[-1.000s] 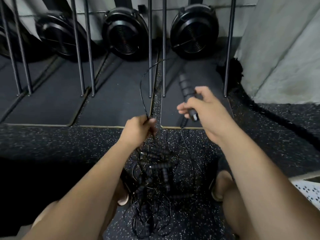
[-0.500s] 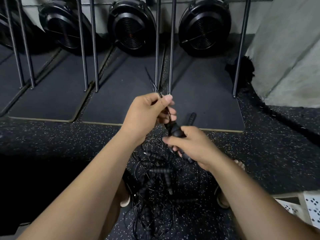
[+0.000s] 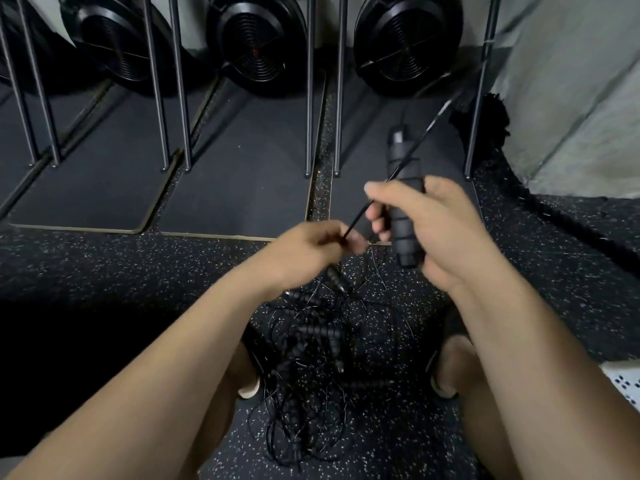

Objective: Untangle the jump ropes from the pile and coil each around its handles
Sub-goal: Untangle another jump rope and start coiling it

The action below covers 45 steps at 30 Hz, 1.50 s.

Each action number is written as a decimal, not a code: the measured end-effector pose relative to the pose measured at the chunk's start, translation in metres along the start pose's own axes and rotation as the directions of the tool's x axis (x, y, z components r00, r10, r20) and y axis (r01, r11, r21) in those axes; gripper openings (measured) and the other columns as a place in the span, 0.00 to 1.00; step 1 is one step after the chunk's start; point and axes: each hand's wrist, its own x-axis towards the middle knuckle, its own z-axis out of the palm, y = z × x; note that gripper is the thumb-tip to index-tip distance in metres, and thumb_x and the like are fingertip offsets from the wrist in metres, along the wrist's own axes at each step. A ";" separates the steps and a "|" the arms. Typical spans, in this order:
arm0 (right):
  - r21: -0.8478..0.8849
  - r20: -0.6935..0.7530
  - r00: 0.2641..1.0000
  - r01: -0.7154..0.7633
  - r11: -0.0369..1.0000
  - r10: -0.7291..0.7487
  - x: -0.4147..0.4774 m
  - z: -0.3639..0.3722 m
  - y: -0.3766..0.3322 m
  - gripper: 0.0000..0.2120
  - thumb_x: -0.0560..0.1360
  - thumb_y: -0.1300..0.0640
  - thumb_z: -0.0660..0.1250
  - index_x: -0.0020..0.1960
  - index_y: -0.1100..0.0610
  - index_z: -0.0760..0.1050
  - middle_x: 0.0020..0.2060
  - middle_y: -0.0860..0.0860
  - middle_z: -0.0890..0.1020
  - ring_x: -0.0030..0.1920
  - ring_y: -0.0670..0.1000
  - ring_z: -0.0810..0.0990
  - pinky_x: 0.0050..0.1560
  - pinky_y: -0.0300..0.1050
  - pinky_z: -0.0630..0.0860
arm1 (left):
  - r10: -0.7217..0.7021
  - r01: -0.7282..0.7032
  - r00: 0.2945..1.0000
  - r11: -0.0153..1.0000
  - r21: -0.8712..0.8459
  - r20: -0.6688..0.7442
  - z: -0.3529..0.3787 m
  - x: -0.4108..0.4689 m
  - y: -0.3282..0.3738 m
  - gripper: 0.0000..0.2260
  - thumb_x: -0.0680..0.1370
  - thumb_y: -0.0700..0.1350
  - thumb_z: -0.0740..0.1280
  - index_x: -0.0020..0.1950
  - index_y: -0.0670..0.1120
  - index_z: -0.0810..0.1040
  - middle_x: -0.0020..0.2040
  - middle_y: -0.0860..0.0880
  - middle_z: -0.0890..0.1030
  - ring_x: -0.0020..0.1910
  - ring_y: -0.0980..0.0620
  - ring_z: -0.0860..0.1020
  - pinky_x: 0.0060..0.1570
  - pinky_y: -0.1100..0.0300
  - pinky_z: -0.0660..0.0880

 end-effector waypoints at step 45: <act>0.158 -0.128 0.985 0.135 0.978 -0.115 0.003 -0.016 0.004 0.07 0.80 0.68 0.71 0.56 0.64 0.76 0.45 0.63 0.88 0.39 0.54 0.86 0.38 0.43 0.81 | -0.091 0.055 0.972 0.985 0.166 0.215 0.020 0.014 -0.019 0.07 0.84 0.41 0.69 0.57 0.51 0.86 0.54 0.58 0.88 0.59 0.58 0.84 0.68 0.59 0.74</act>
